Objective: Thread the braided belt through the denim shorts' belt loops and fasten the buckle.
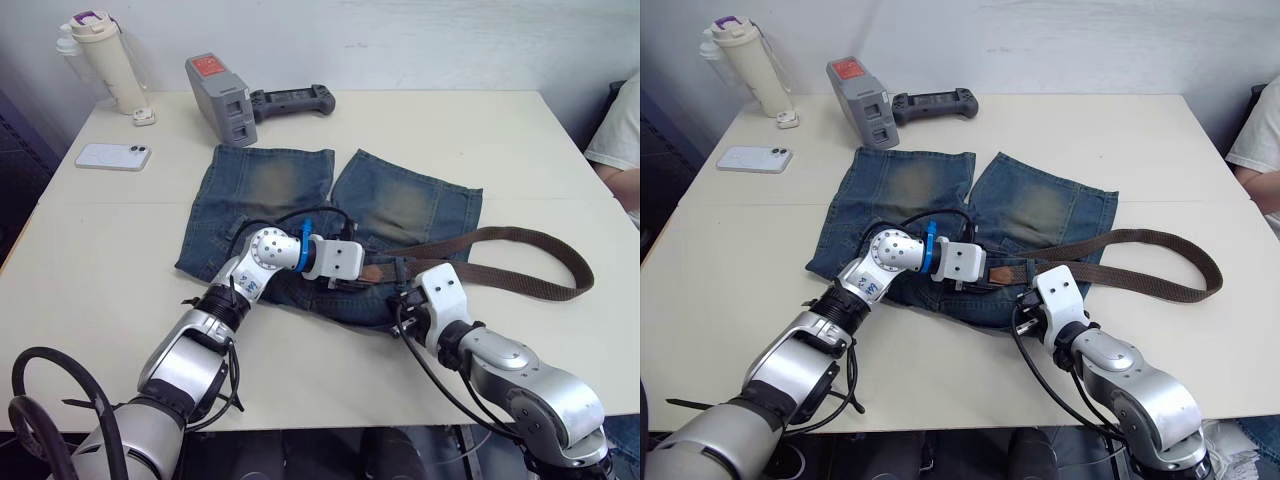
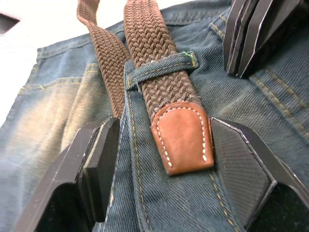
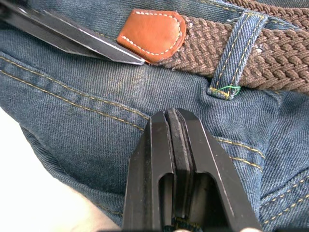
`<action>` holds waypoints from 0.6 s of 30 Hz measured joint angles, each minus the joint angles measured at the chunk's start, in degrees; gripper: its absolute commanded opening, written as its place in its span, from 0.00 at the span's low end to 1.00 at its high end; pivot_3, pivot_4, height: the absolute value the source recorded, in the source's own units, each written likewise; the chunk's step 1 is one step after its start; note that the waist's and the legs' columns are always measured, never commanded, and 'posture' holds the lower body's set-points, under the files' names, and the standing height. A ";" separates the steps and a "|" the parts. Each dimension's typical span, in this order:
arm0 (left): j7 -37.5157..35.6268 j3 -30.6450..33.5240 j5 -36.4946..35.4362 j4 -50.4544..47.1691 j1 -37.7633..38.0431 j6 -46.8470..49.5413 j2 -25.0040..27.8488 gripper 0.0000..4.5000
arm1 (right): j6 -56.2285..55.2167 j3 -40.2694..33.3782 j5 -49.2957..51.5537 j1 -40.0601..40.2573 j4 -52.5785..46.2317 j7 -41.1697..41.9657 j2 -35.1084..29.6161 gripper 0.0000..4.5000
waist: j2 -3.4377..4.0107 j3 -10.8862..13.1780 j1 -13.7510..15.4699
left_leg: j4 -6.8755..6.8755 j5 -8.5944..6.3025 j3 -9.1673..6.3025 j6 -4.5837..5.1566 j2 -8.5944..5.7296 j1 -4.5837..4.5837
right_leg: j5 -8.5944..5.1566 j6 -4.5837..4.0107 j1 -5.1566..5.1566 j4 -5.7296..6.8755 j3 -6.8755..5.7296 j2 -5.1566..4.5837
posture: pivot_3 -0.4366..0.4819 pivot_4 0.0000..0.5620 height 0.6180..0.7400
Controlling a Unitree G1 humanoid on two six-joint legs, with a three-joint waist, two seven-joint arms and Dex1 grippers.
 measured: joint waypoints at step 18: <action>8.11 -3.90 6.12 3.34 -1.47 -13.52 2.17 0.74 | 0.55 -0.18 -1.30 -0.11 0.00 0.70 0.48 0.00 | -0.01 -0.01 -0.11 | -0.06 0.00 0.00 0.01 0.01 0.01 | 0.00 0.00 -0.01 -0.01 0.00 0.00 | 0.48 0.27 1.00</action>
